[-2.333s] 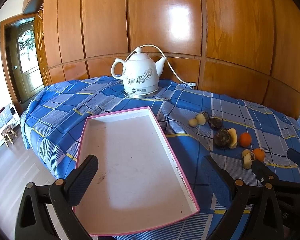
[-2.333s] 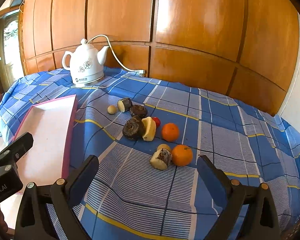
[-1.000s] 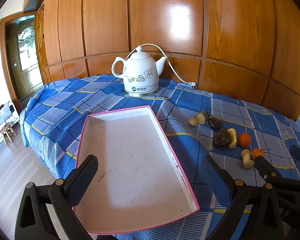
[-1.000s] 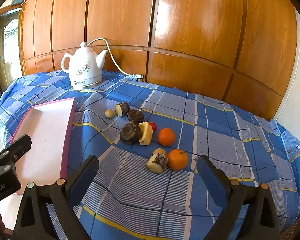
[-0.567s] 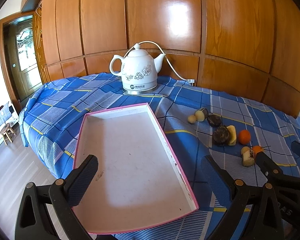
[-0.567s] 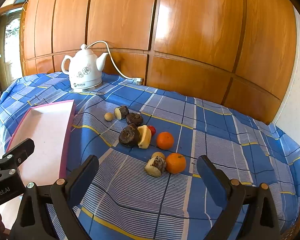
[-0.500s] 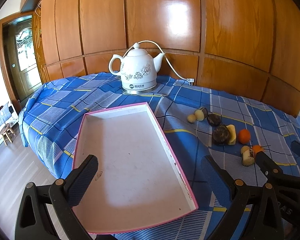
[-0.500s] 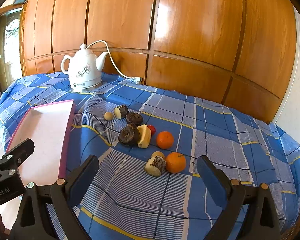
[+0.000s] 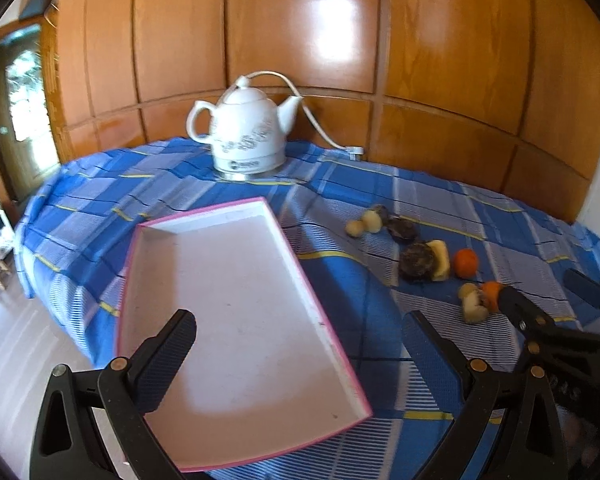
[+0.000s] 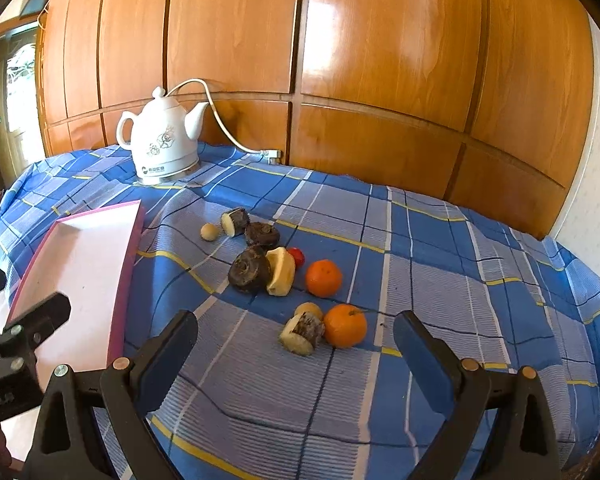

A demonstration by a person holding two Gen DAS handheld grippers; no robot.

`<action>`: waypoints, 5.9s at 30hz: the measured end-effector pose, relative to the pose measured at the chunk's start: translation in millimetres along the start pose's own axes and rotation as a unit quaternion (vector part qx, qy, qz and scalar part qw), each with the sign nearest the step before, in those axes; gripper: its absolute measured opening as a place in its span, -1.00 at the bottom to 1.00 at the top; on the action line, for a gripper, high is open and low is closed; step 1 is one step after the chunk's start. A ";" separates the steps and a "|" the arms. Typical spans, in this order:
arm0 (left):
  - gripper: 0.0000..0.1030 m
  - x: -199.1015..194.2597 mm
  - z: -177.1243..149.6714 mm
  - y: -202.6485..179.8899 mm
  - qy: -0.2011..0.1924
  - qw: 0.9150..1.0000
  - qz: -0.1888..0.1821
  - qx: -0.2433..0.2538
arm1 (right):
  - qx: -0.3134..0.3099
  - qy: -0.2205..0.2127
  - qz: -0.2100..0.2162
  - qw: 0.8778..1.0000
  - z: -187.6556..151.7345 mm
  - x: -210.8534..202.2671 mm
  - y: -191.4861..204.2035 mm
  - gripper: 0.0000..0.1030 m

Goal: Organize fruits
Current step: 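Reach the left gripper to the small yellow round fruit and grasp it, then carry the yellow fruit into the tray and open the left gripper, then grasp the large orange with the right gripper and lift it, then lower the orange into the tray and open the right gripper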

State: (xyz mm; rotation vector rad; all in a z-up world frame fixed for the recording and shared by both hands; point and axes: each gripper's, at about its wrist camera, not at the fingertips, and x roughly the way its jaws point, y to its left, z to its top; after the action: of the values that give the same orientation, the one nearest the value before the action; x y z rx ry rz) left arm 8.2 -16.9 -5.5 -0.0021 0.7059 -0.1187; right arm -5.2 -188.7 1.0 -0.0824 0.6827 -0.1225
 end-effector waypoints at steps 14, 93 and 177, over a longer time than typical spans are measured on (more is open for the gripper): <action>0.99 45.1 41.8 -11.2 0.081 0.992 -0.081 0.047 | 0.005 0.056 0.060 0.997 43.1 37.7 -89.2 0.94; -0.51 117.2 34.7 98.7 0.119 0.990 0.045 -0.066 | -0.018 0.215 0.138 0.967 2.8 124.2 -74.5 -0.17; 0.22 11.2 -23.9 159.4 0.026 0.983 0.099 -0.150 | -0.228 0.106 0.169 0.953 34.3 96.5 230.5 -0.18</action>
State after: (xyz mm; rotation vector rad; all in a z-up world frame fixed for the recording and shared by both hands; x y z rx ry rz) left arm 18.4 141.1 -37.6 -0.2179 0.7673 0.1807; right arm 110.5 27.0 -59.4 -0.3976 0.9207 0.3642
